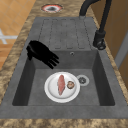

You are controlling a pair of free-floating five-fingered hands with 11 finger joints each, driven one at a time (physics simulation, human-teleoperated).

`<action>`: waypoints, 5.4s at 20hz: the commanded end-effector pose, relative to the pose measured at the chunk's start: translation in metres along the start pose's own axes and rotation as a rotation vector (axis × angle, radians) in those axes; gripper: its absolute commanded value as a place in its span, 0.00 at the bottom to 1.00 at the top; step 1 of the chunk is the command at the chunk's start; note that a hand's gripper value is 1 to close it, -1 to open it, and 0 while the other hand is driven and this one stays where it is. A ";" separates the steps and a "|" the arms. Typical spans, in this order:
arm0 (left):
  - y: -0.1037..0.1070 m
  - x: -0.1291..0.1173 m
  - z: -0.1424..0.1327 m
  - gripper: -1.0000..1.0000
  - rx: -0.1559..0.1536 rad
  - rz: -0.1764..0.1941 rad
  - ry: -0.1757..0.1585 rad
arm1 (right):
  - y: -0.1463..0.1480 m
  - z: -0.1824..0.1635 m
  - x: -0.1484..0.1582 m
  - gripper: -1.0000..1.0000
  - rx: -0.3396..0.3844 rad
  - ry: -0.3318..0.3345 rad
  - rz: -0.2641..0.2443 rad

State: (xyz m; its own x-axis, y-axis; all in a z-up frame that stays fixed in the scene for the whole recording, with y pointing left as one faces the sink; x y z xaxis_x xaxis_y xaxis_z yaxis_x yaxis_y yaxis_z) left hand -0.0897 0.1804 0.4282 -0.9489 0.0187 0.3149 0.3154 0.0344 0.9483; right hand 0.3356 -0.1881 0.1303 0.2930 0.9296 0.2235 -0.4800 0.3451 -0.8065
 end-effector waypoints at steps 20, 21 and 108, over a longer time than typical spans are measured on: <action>0.000 0.000 0.000 0.50 0.000 0.000 0.000 | -0.059 0.106 -0.022 0.00 0.097 -0.188 0.012; 0.000 0.000 0.000 0.50 0.000 0.000 0.000 | -0.062 0.111 -0.022 0.00 0.102 -0.196 0.011; 0.001 -0.002 -0.001 0.00 0.010 0.014 0.008 | 0.011 0.410 -0.108 0.50 -0.197 -0.135 0.361</action>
State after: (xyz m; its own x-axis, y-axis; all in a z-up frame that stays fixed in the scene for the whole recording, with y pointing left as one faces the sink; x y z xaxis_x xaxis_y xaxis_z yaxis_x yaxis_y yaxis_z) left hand -0.0898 0.1801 0.4285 -0.9449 0.0142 0.3271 0.3274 0.0410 0.9440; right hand -0.0403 -0.2314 0.3218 0.0191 0.9993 -0.0313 -0.3582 -0.0224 -0.9334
